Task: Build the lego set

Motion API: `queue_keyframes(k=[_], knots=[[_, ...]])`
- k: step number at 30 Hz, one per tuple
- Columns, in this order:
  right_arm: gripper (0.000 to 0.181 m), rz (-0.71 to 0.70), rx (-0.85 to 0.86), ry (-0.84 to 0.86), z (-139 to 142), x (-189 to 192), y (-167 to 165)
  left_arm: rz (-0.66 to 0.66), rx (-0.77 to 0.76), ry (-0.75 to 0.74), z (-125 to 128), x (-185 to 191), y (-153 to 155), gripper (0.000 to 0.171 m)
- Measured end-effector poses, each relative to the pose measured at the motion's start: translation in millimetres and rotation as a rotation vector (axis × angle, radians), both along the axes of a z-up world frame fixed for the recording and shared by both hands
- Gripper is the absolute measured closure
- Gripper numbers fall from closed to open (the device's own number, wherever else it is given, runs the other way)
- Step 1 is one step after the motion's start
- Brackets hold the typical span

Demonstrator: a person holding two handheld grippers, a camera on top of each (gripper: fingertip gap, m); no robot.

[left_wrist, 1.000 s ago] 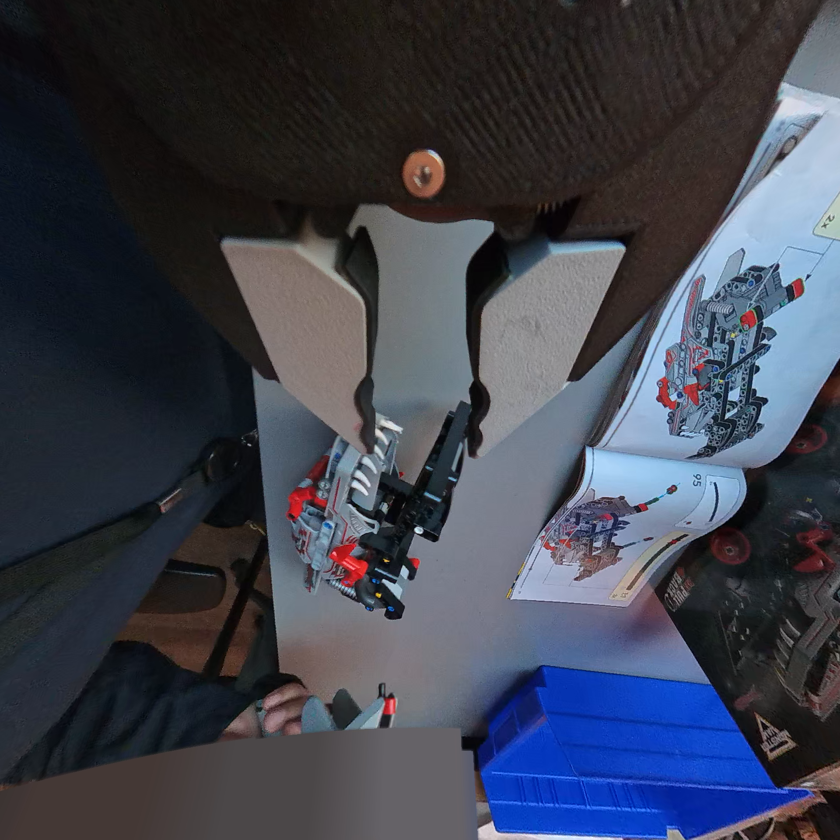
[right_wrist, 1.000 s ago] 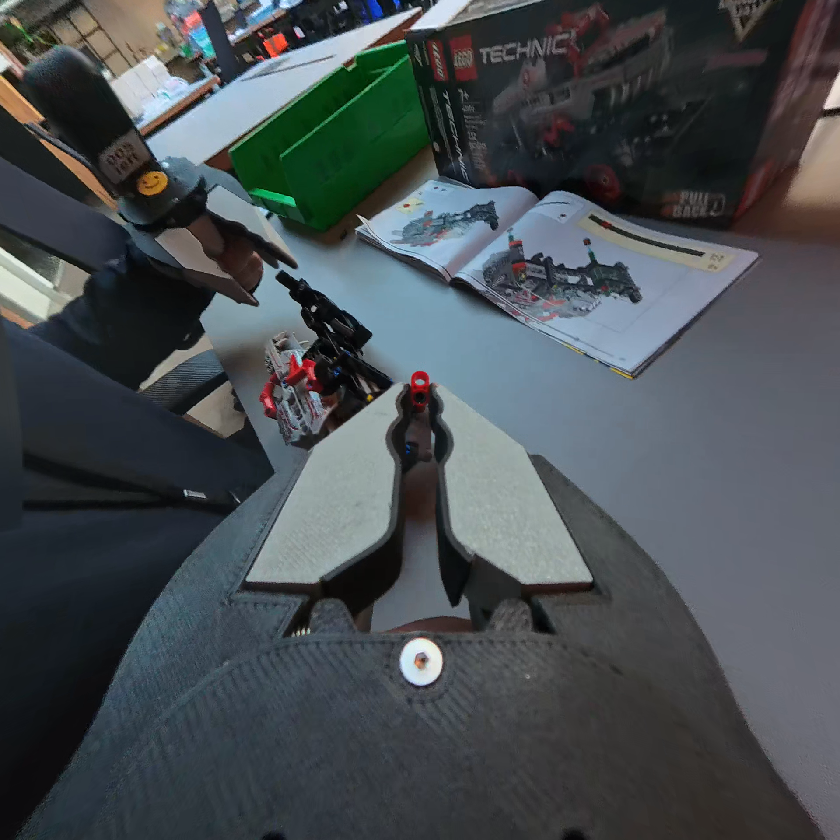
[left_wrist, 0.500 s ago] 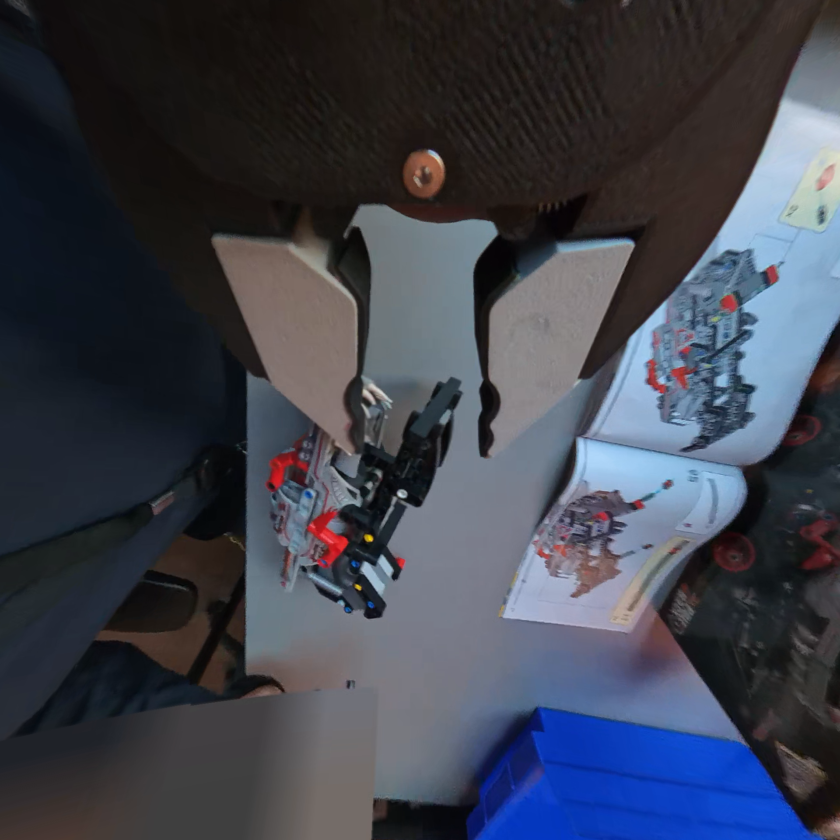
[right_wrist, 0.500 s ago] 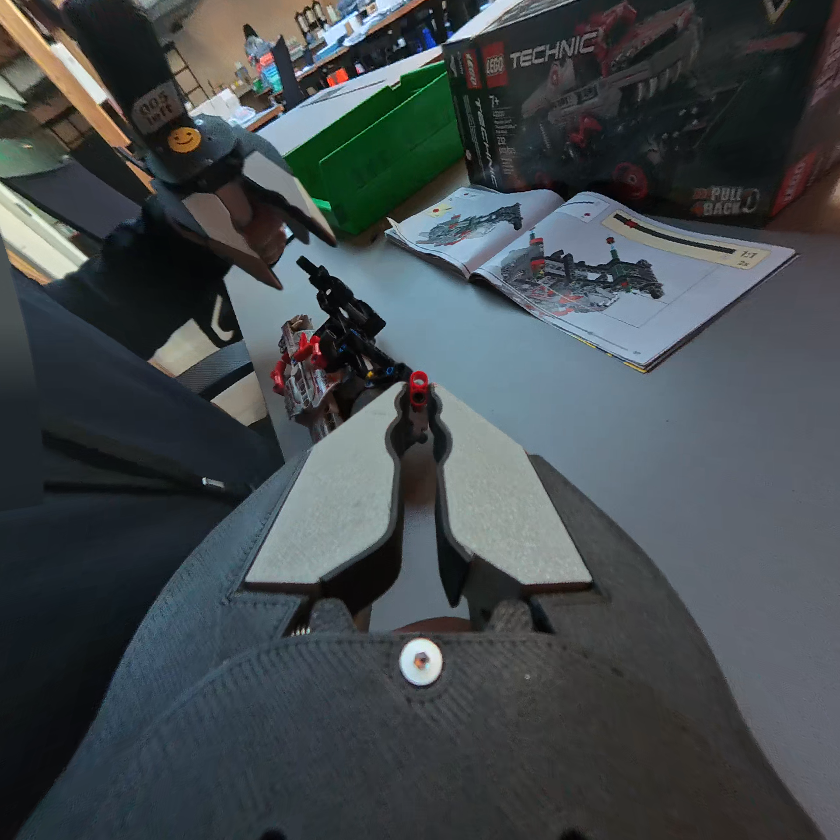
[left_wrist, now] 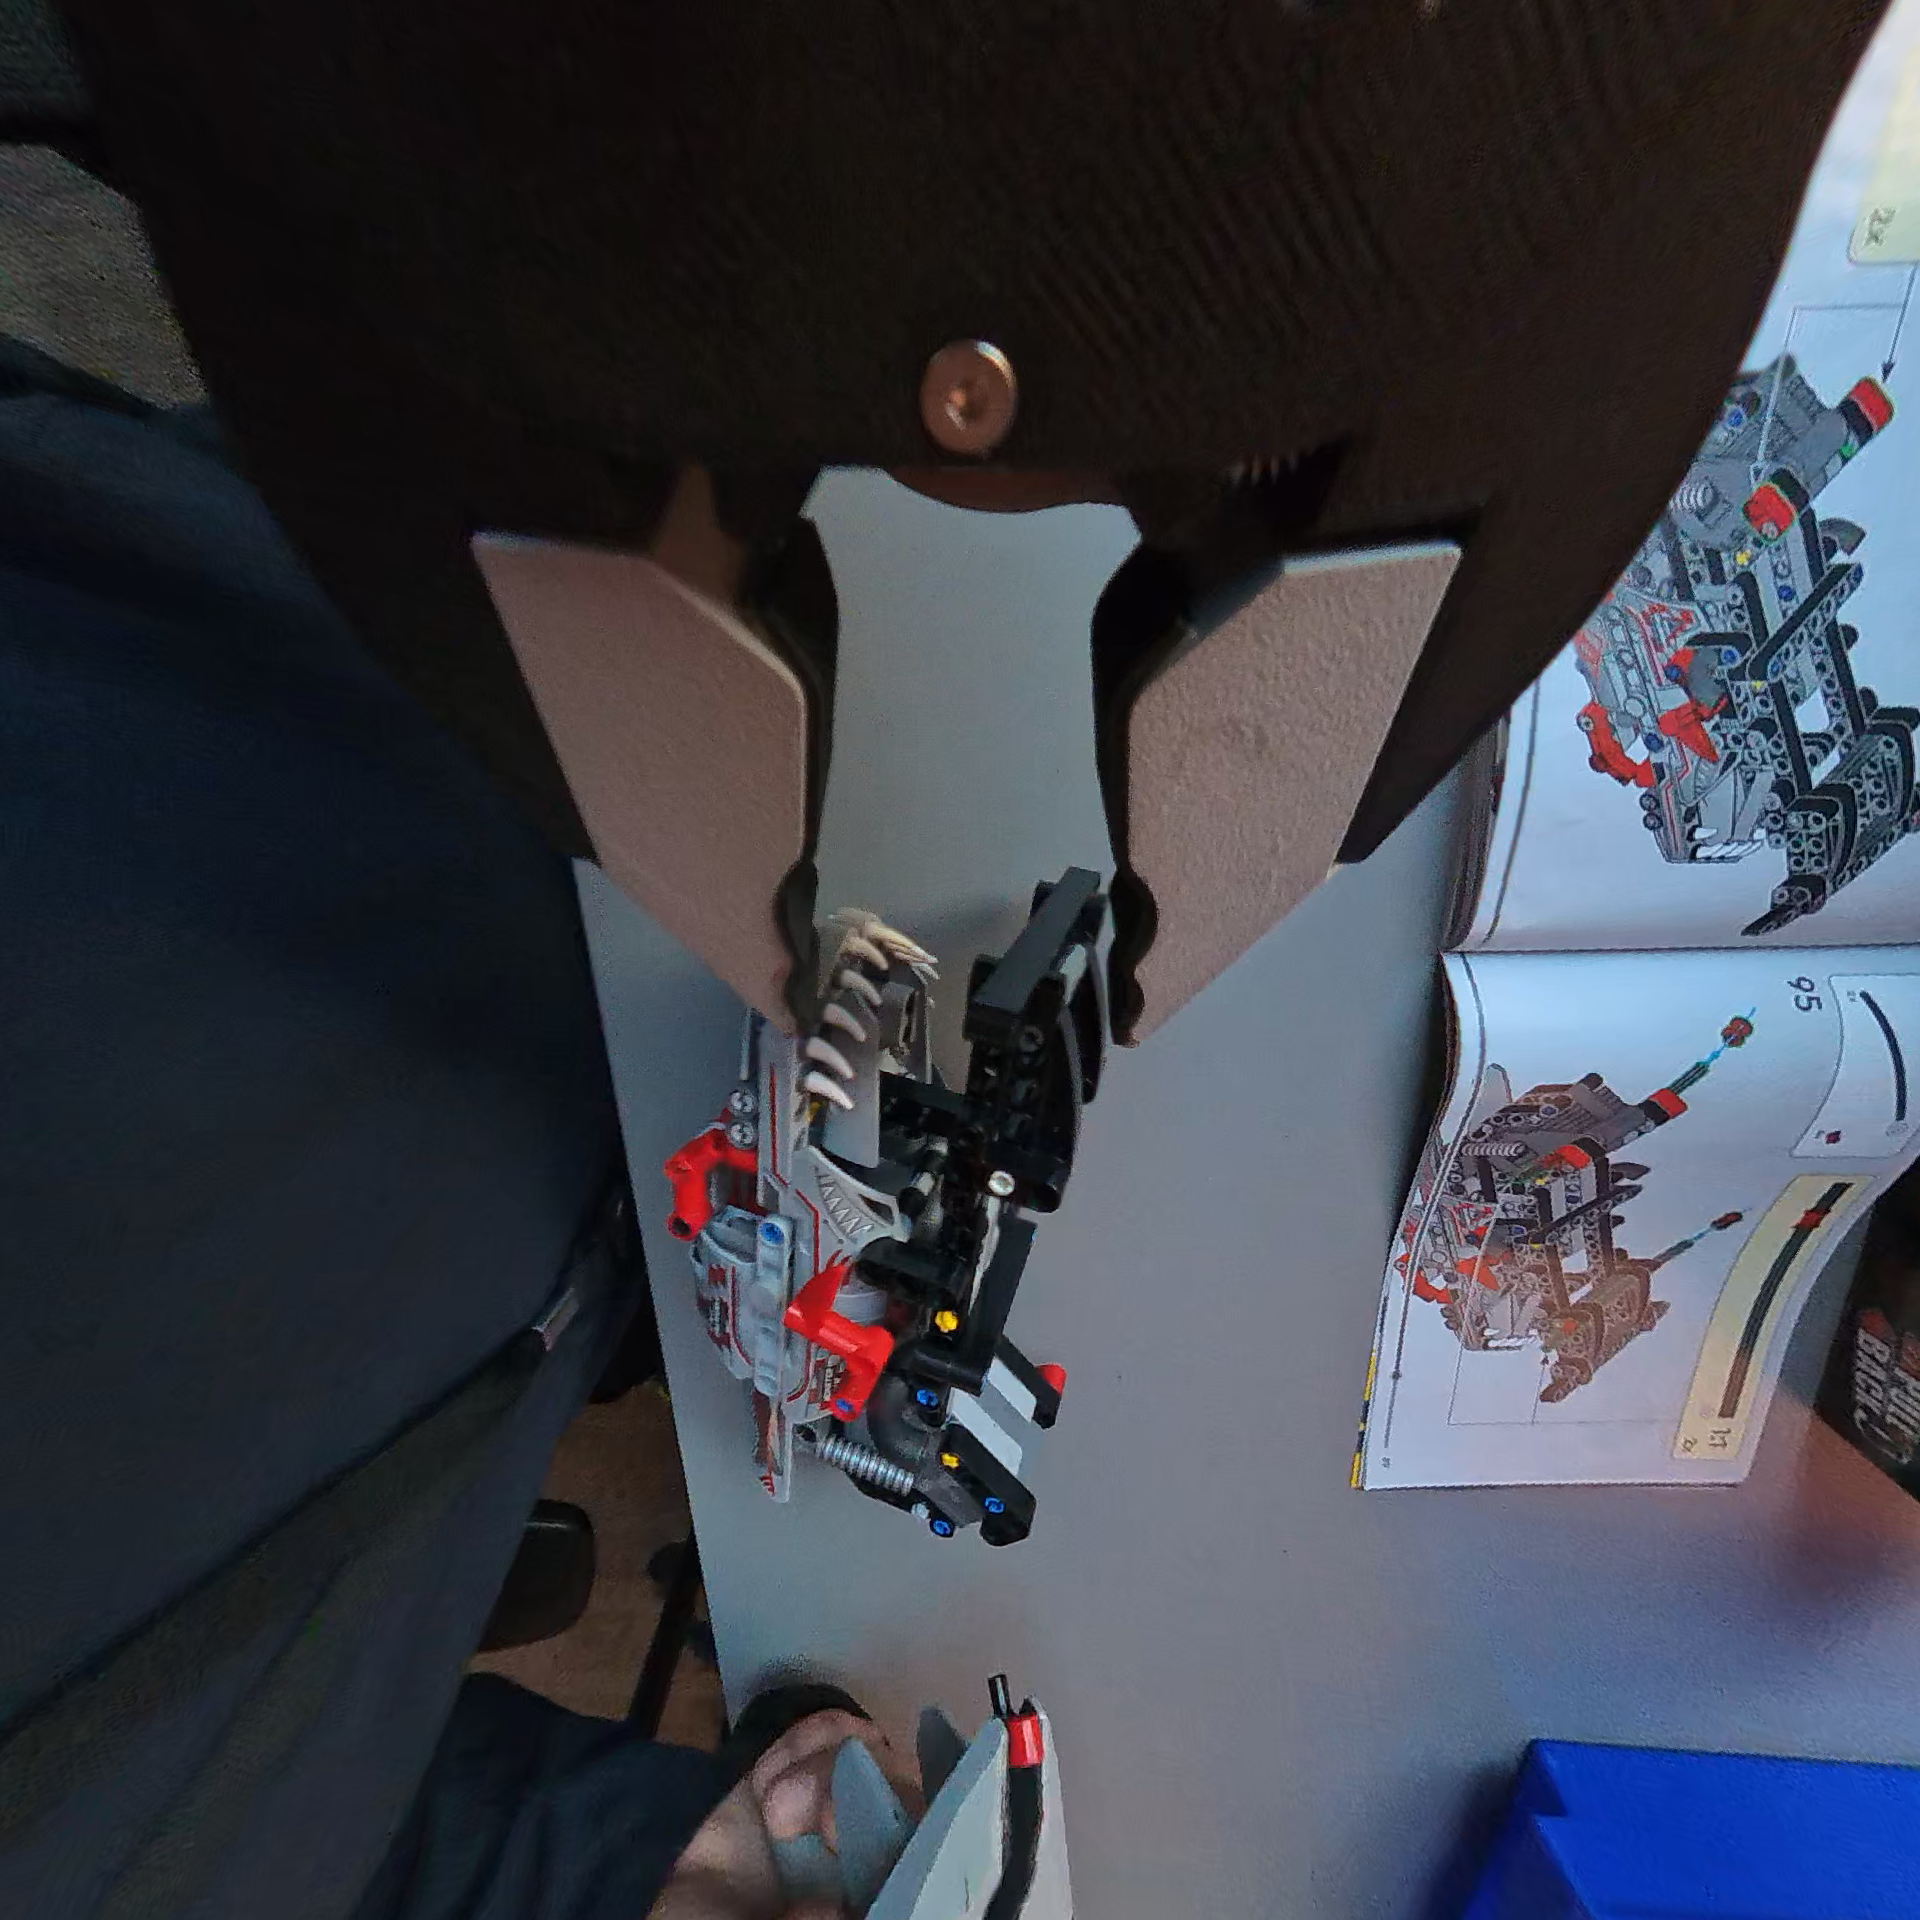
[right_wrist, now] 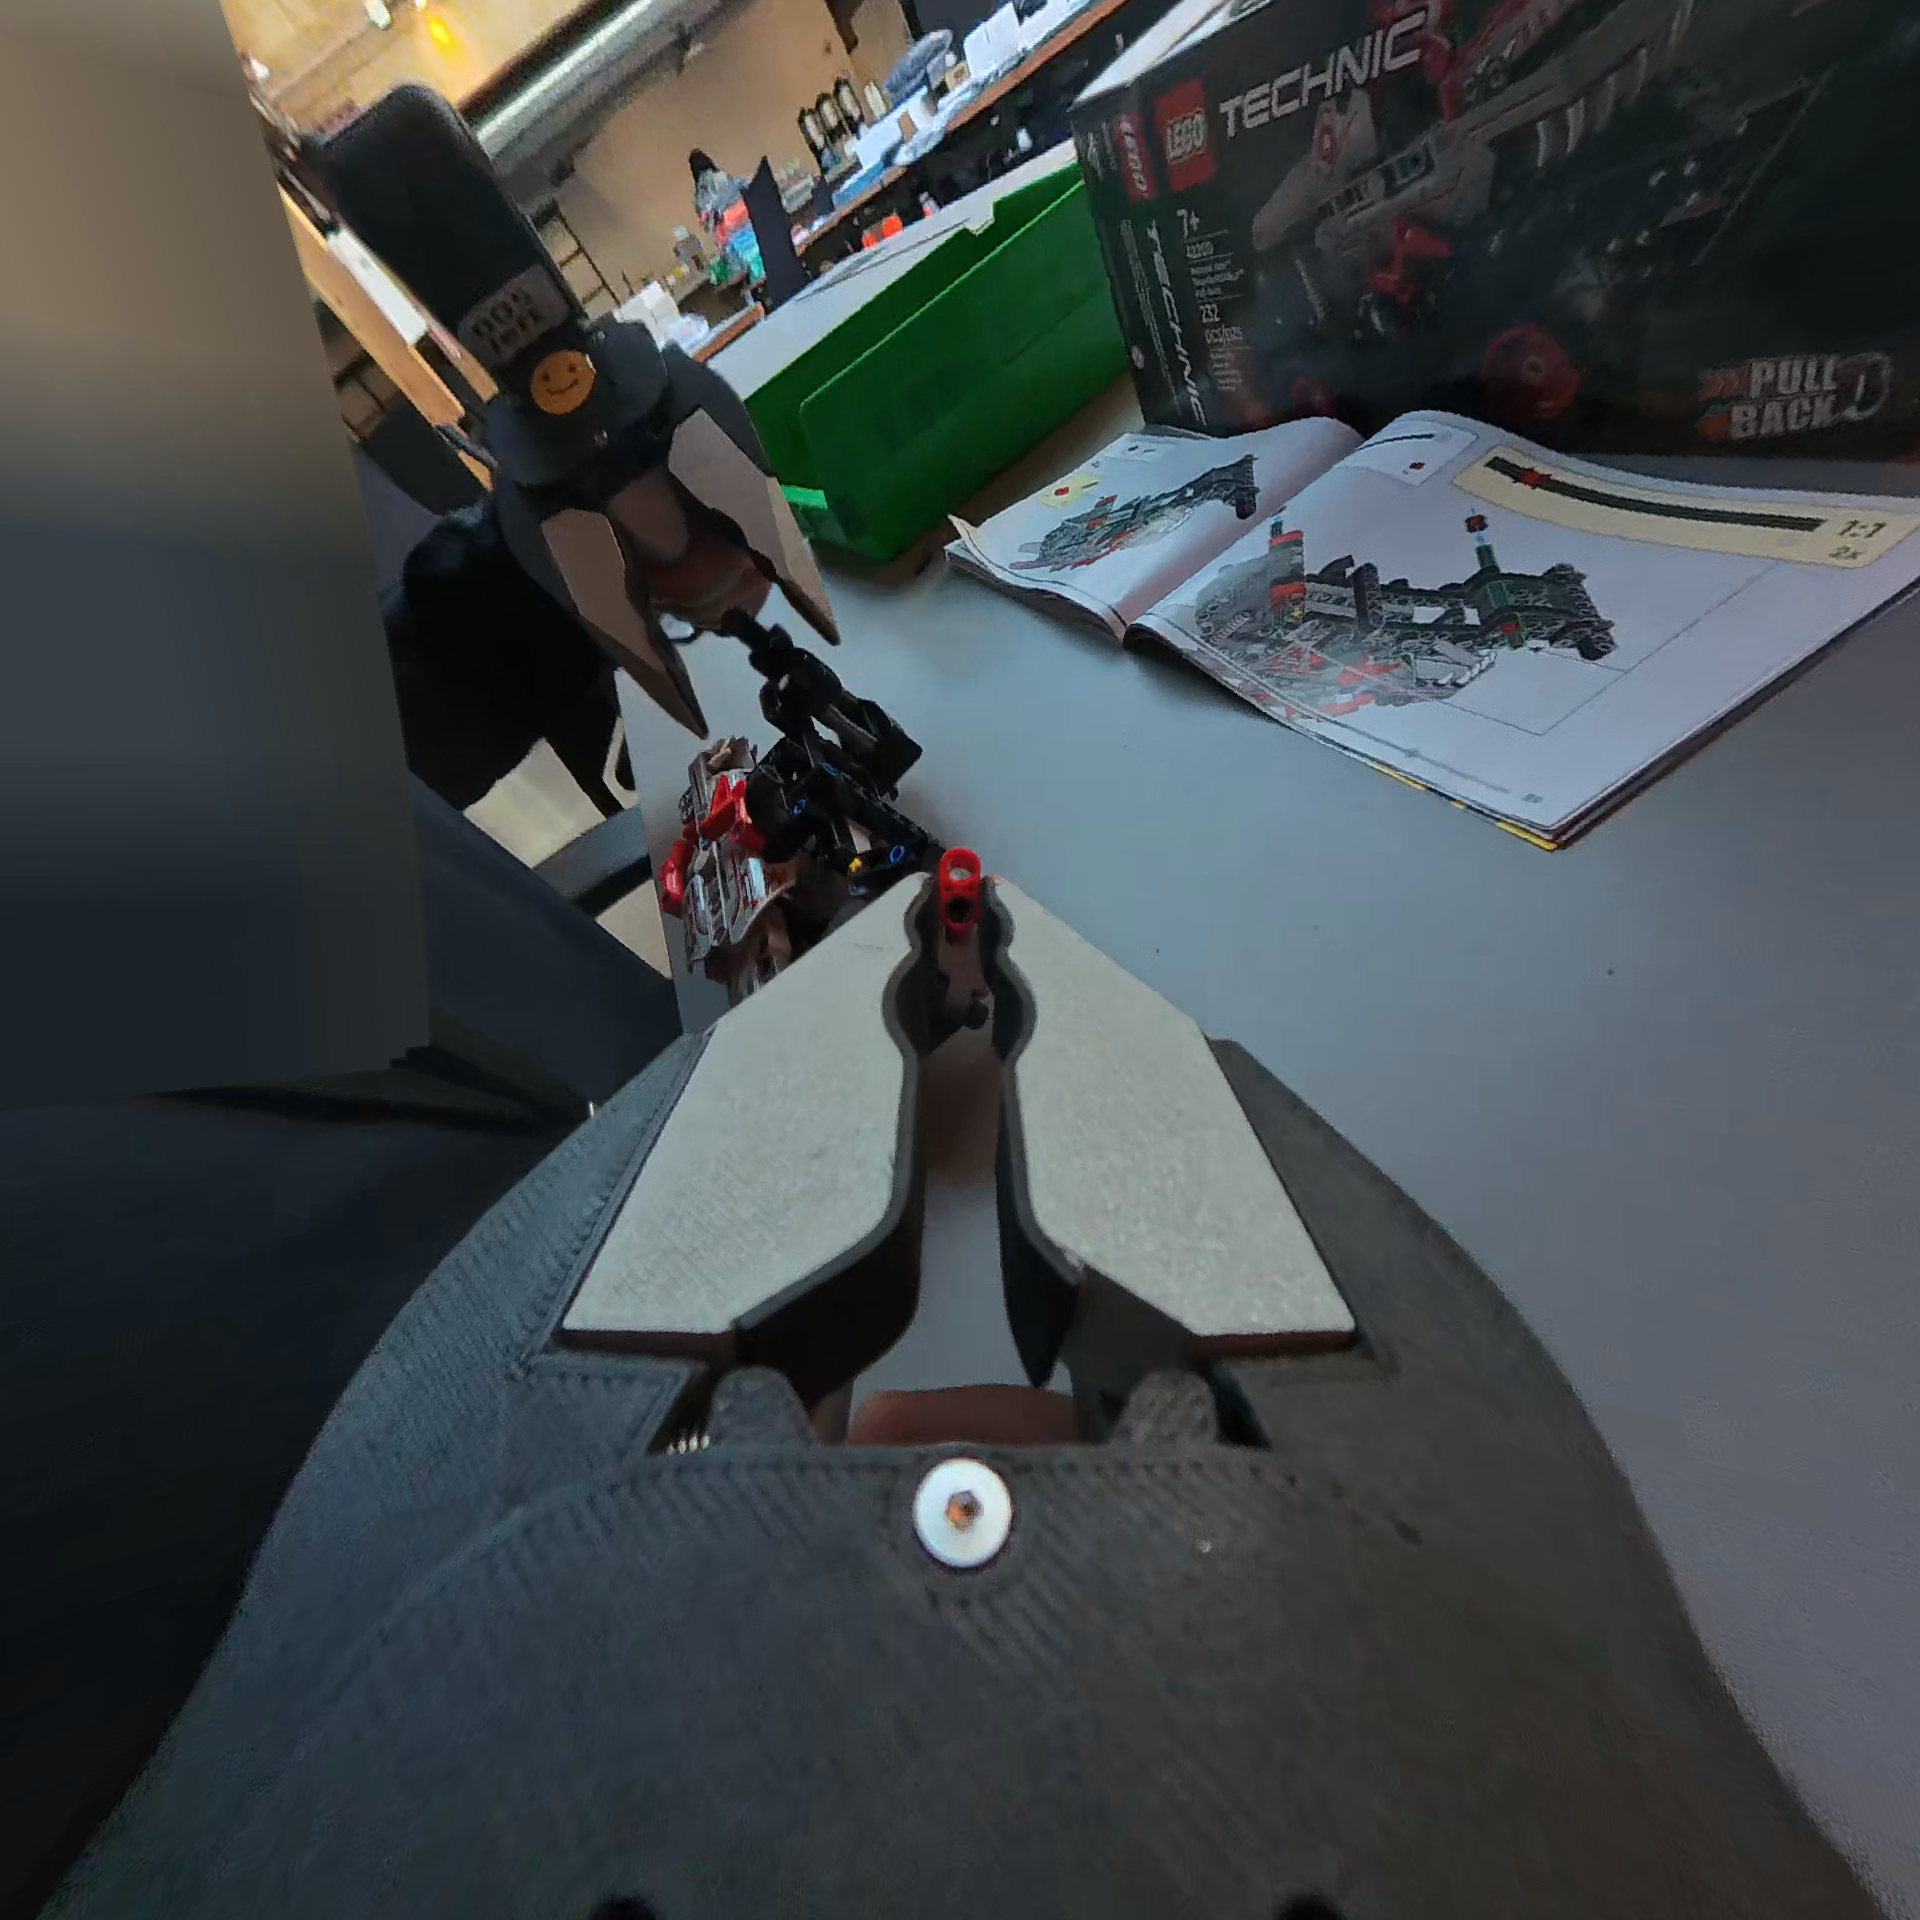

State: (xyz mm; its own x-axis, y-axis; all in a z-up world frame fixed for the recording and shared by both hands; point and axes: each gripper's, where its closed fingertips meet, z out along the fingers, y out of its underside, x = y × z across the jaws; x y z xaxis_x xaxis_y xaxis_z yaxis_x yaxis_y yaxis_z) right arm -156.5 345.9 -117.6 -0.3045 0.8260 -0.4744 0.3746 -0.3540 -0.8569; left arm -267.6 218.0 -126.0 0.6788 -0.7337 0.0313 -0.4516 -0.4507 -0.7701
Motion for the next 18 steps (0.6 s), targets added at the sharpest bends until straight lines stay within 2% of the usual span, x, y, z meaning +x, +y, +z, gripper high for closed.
queue_keyframes(k=[3, 5, 7, 9, 10, 11, 12, 15, 18], knots=[[0.178, -0.021, -0.076, 0.014, 5, -5, -2, -0.044, 0.028, -0.026, -2, 0, 4, 0.119], [0.178, -0.027, -0.105, 0.036, 10, -8, -8, -0.134, 0.049, -0.065, 4, 6, -3, 0.118], [0.178, -0.049, -0.082, 0.039, 10, -11, -11, -0.211, 0.133, -0.149, 28, 8, -1, 0.122], [0.178, -0.076, -0.072, 0.054, 12, -14, -14, -0.204, 0.21, -0.227, 55, 1, 26, 0.134], [0.178, -0.088, -0.082, 0.066, 14, -16, -16, -0.24, 0.193, -0.252, 60, 3, 39, 0.139], [0.178, -0.104, -0.09, 0.075, 15, -19, -17, -0.29, 0.158, -0.255, 59, 7, 52, 0.144], [0.178, -0.125, -0.095, 0.075, 15, -21, -16, -0.346, 0.117, -0.23, 51, 14, 66, 0.143], [0.178, -0.172, -0.091, 0.05, 10, -28, -20, -0.473, -0.01, -0.104, 13, 34, 107, 0.122], [0.178, -0.211, -0.102, 0.0, 4, -31, -21, -0.696, -0.175, -0.163, -10, 63, 104, 0.128]])
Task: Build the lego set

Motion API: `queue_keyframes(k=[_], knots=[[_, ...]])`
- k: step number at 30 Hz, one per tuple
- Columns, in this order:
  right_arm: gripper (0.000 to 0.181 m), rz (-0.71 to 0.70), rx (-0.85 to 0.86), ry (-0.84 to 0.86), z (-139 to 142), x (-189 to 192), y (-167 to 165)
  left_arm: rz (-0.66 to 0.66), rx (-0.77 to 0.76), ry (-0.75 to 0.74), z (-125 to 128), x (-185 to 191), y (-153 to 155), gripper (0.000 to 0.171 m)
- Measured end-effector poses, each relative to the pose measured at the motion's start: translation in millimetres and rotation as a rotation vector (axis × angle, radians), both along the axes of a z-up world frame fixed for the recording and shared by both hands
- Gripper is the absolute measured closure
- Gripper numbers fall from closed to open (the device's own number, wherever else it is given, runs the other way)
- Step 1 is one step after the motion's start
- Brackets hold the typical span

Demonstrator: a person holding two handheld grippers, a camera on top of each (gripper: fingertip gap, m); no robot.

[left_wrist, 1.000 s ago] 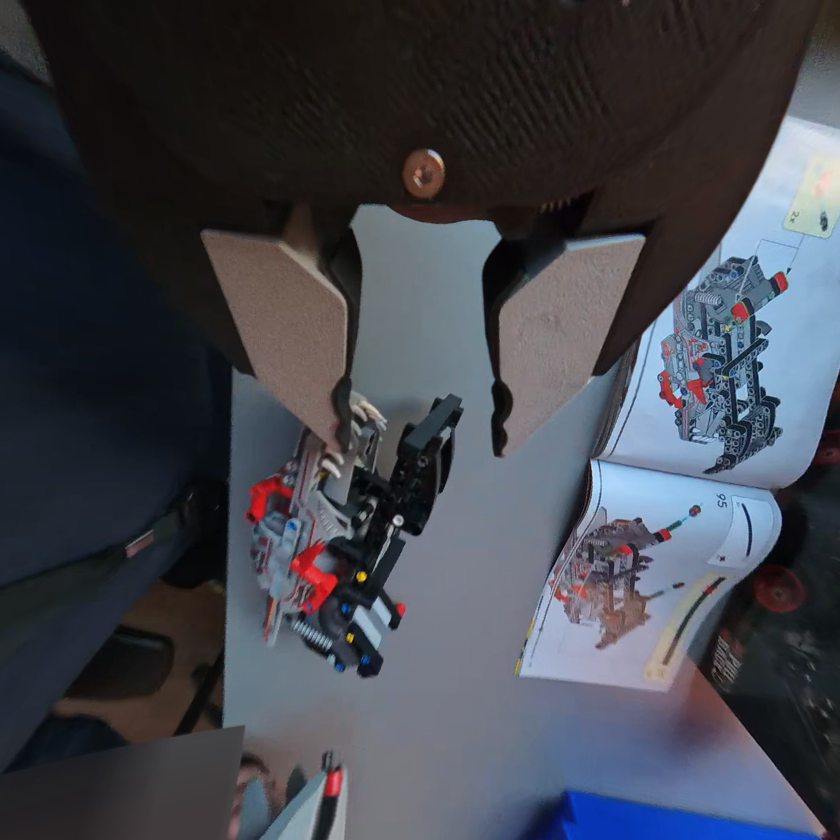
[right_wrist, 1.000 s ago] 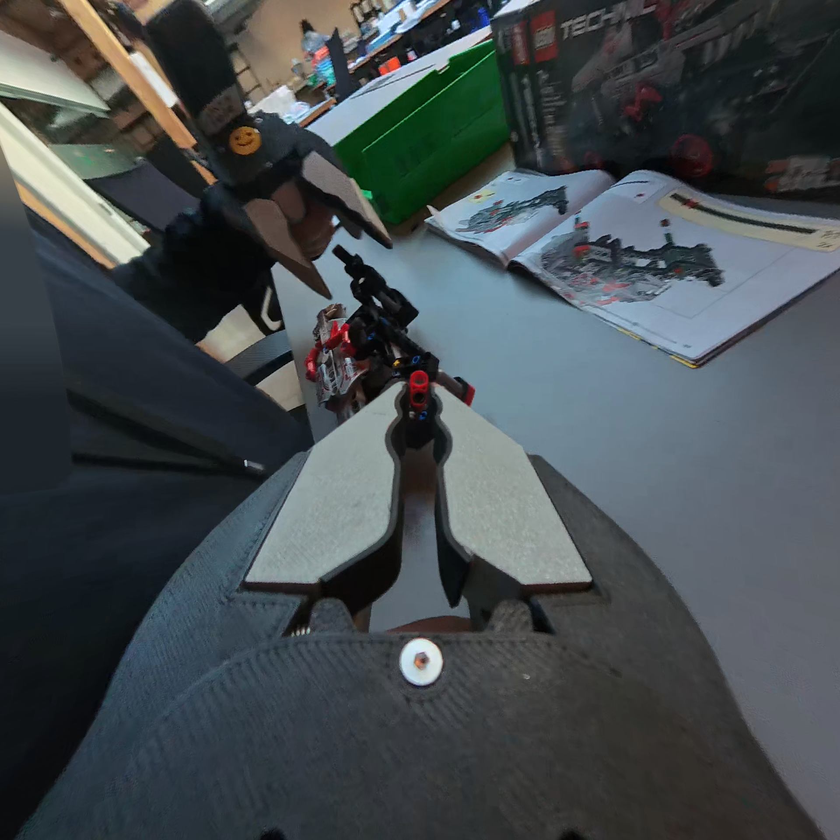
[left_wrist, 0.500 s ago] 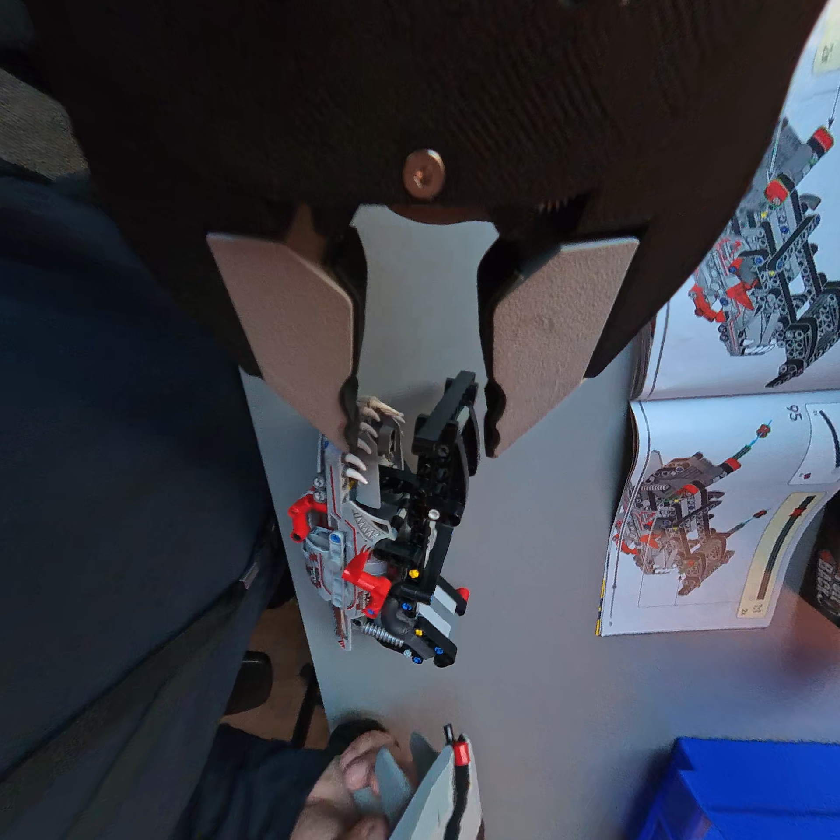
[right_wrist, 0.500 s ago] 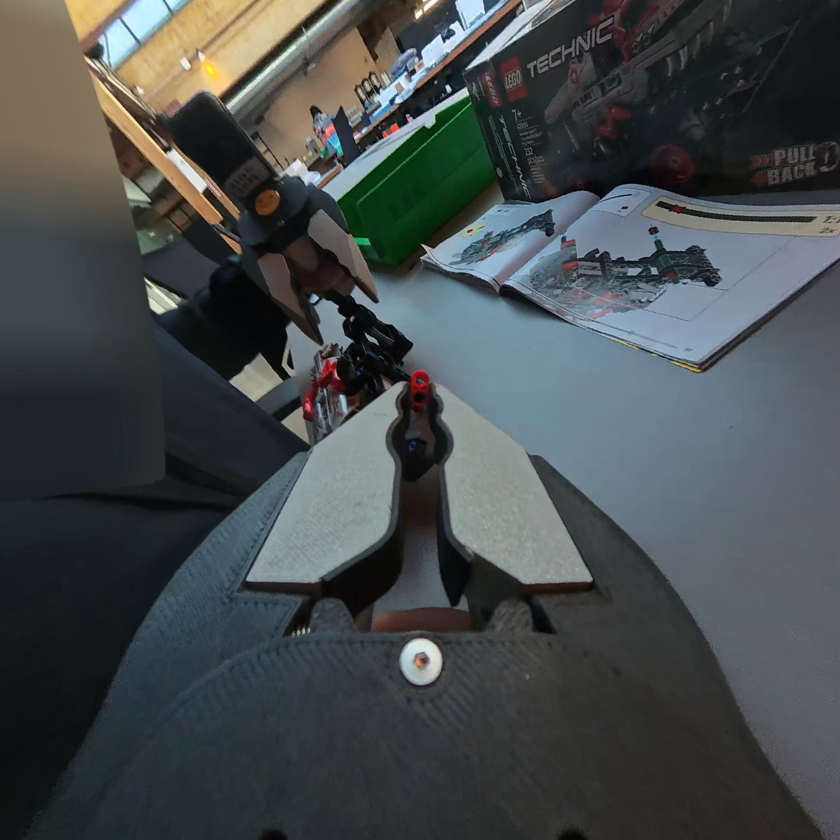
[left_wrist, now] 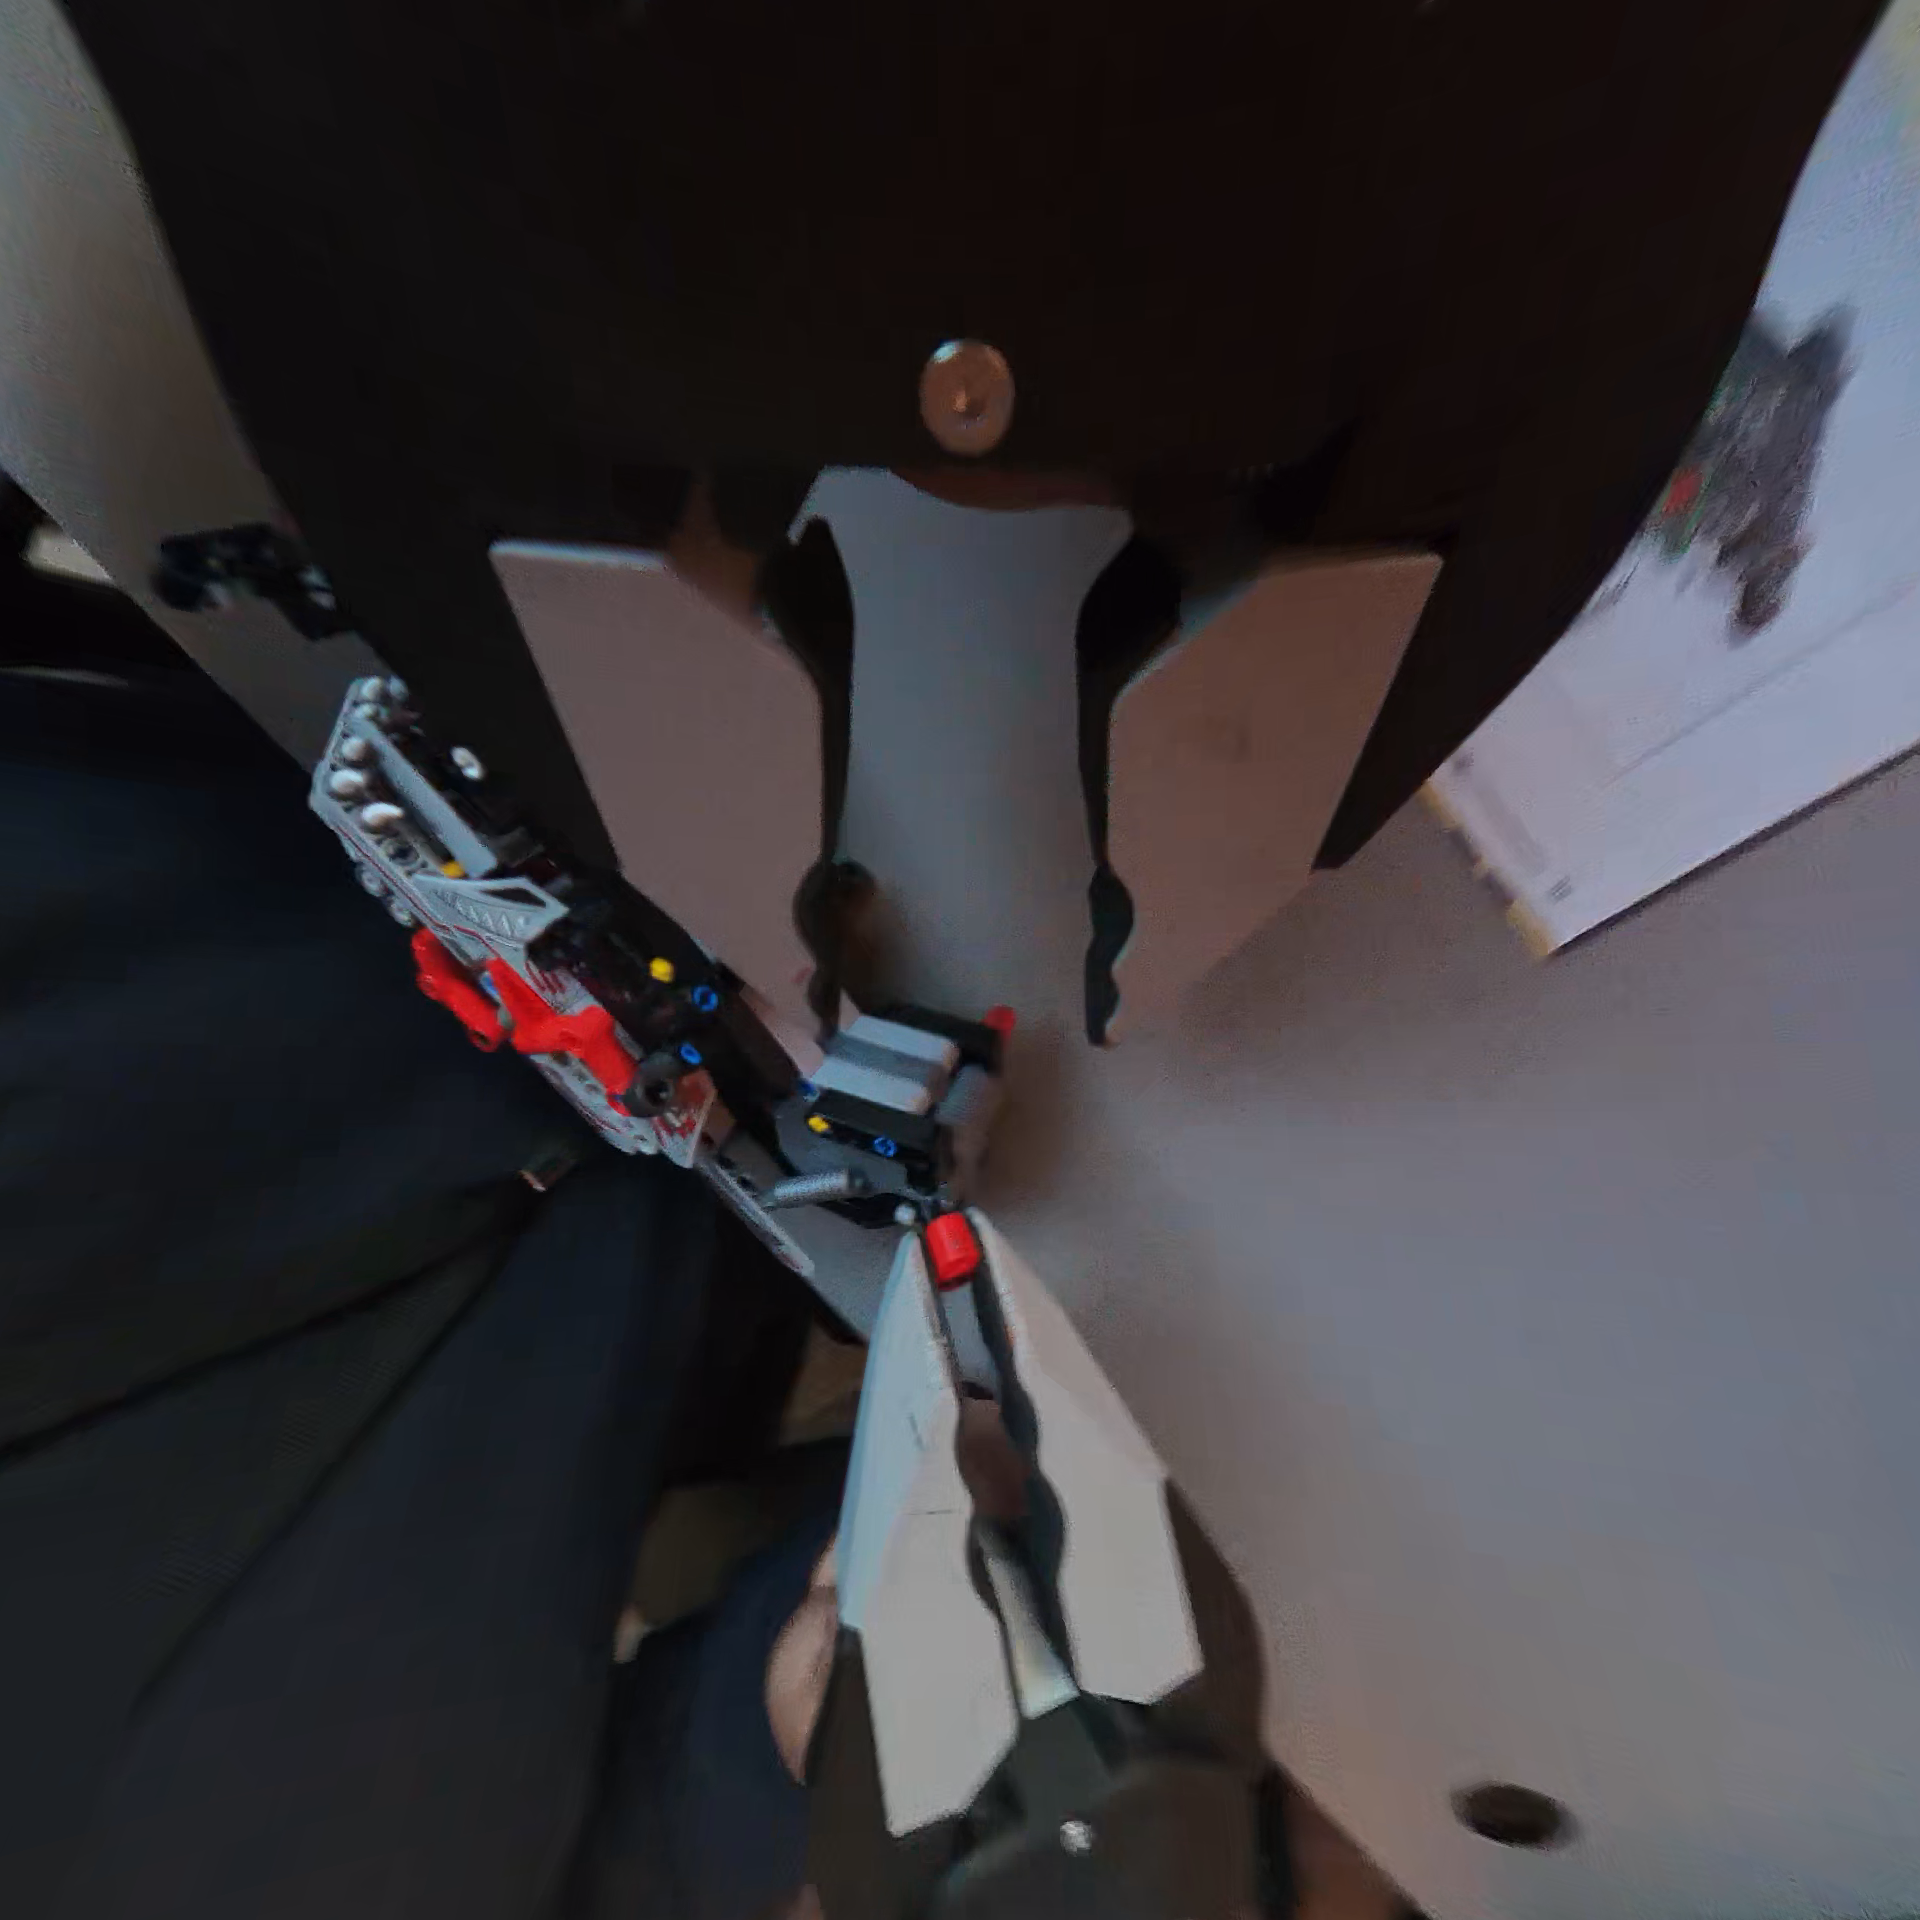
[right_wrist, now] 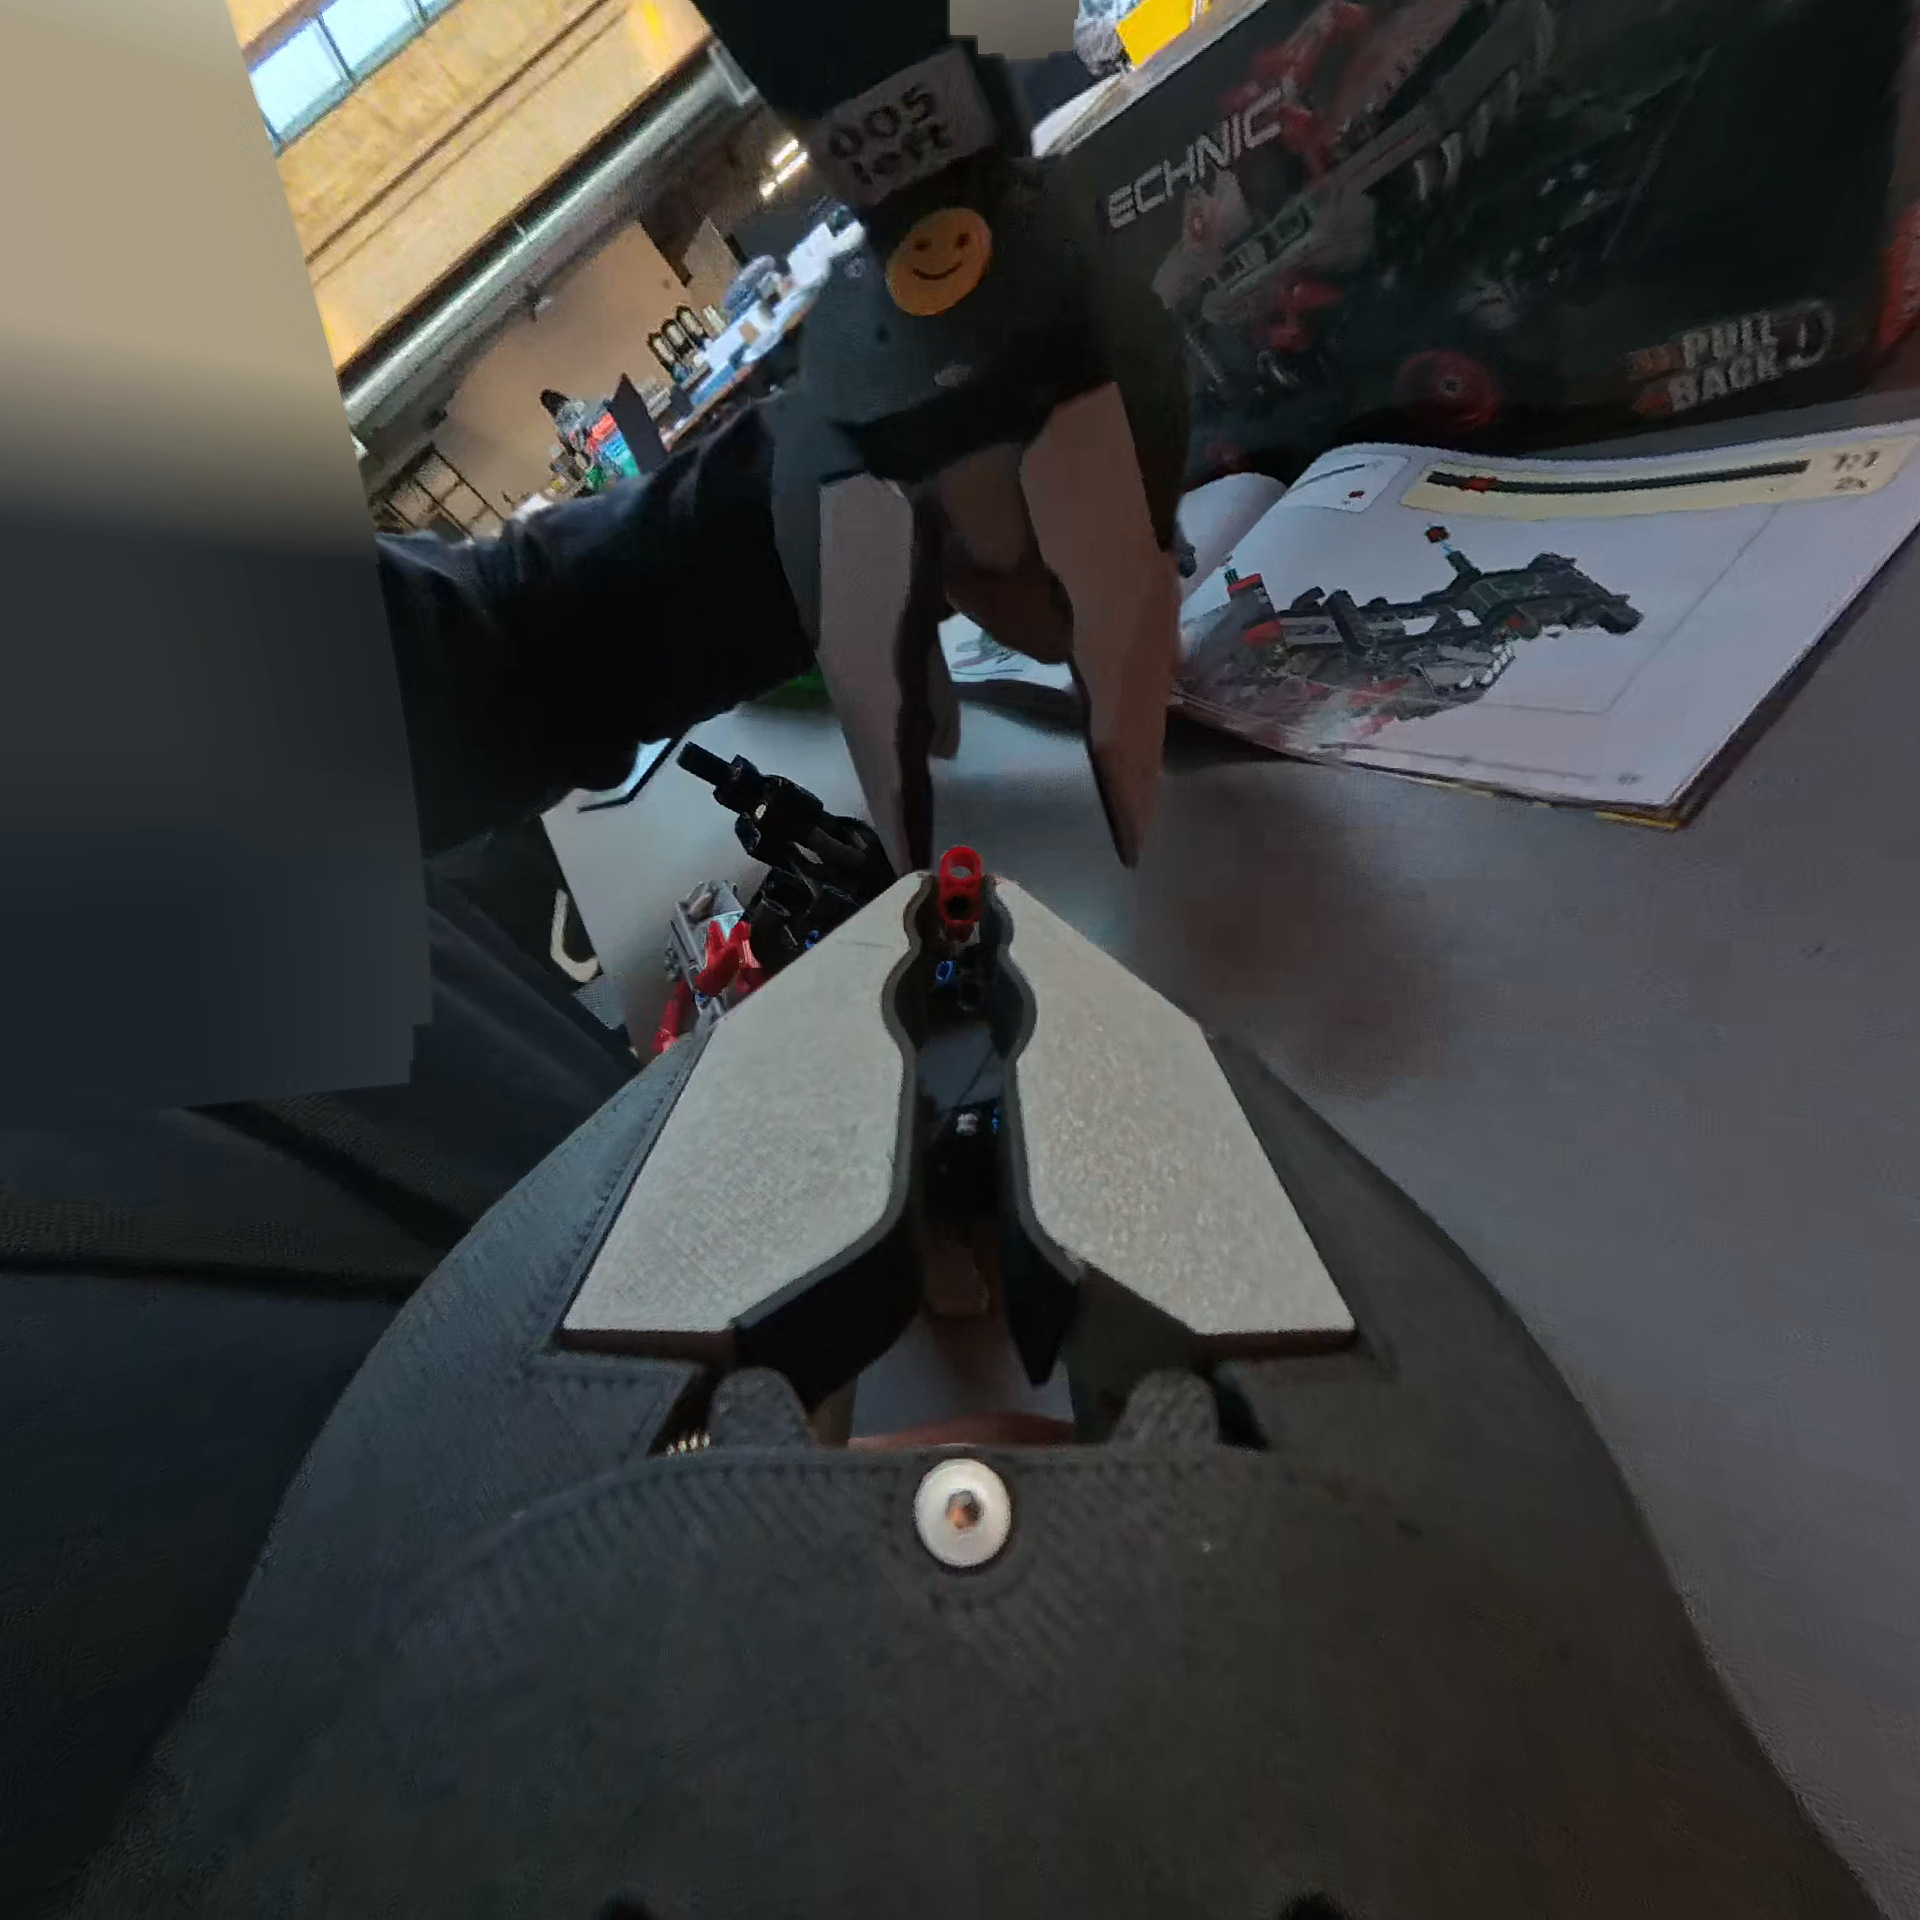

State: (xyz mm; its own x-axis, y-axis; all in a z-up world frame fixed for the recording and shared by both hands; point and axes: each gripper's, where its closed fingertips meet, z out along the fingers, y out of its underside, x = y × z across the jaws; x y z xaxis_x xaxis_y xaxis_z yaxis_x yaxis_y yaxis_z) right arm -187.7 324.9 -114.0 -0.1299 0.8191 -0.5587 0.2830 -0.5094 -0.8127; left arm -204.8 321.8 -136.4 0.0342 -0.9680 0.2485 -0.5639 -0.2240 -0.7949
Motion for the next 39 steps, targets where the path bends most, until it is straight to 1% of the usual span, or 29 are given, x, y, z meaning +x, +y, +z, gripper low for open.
queue_keyframes(k=[3, 5, 8, 11, 12, 14, 17, 18, 20, 22, 23, 25, 26, 27, 28, 29, 30, 31, 32, 34, 36, 38, 39], knots=[[0.178, -0.016, -0.063, -0.003, 1, 1, -1, -0.119, -0.053, -0.007, -19, 15, -6, 0.128], [0.178, -0.012, -0.04, -0.012, -1, 3, -4, -0.174, -0.066, -0.054, -21, 21, -11, 0.131], [0.178, -0.003, 0.05, -0.01, -1, 6, -9, -0.217, -0.118, -0.109, -21, 26, -17, 0.136], [0.178, -0.004, 0.196, -0.014, -2, 10, -12, -0.234, -0.138, -0.104, -21, 29, -20, 0.139], [0.178, -0.004, 0.241, -0.008, -1, 13, -14, -0.235, -0.135, -0.105, -21, 31, -21, 0.14], [0.178, -0.009, 0.285, -0.022, -3, 19, -15, -0.22, -0.141, -0.093, -23, 35, -26, 0.15], [0.178, 0.008, 0.275, -0.039, -5, 26, -25, -0.182, -0.171, -0.02, -34, 41, -43, 0.166], [0.177, 0.018, 0.266, -0.032, -3, 28, -29, -0.148, -0.171, -0.002, -37, 44, -47, 0.171], [0.178, 0.047, 0.251, -0.042, -4, 32, -36, -0.06, -0.157, 0.01, -39, 45, -48, 0.171], [0.178, 0.052, 0.238, -0.053, -7, 35, -37, 0.025, -0.149, -0.006, -37, 43, -41, 0.161], [0.178, 0.048, 0.233, -0.06, -9, 36, -36, 0.048, -0.168, -0.018, -33, 41, -39, 0.155], [0.178, 0.033, 0.254, -0.068, -9, 37, -33, 0.107, -0.219, -0.013, -27, 38, -36, 0.137], [0.178, 0.024, 0.272, -0.064, -7, 38, -32, 0.129, -0.213, -0.009, -25, 35, -34, 0.132], [0.178, 0.023, 0.284, -0.063, -6, 38, -32, 0.143, -0.162, -0.015, -22, 32, -31, 0.124], [0.178, 0.024, 0.291, -0.062, -5, 37, -33, 0.152, -0.083, -0.043, -16, 30, -25, 0.111], [0.178, 0.022, 0.298, -0.053, -3, 35, -34, 0.15, -0.005, -0.093, -8, 31, -18, 0.113], [0.178, 0.021, 0.306, -0.039, -2, 33, -36, 0.095, 0.041, -0.147, 0, 34, -18, 0.119], [0.178, 0.017, 0.316, -0.036, -2, 31, -36, 0.015, 0.043, -0.179, 4, 40, -21, 0.116], [0.178, 0.015, 0.329, -0.04, -3, 30, -37, -0.066, 0.02, -0.178, 2, 45, -23, 0.114], [0.178, 0.001, 0.352, -0.043, -4, 29, -38, -0.184, -0.04, -0.16, -6, 54, -25, 0.114], [0.178, -0.023, 0.35, -0.05, -4, 31, -36, -0.264, -0.125, -0.161, -9, 62, -28, 0.113], [0.178, -0.043, 0.331, -0.061, -6, 32, -33, -0.343, -0.195, -0.174, -8, 61, -37, 0.125], [0.178, -0.039, 0.323, -0.058, -5, 32, -34, -0.359, -0.215, -0.176, -8, 61, -39, 0.127]])
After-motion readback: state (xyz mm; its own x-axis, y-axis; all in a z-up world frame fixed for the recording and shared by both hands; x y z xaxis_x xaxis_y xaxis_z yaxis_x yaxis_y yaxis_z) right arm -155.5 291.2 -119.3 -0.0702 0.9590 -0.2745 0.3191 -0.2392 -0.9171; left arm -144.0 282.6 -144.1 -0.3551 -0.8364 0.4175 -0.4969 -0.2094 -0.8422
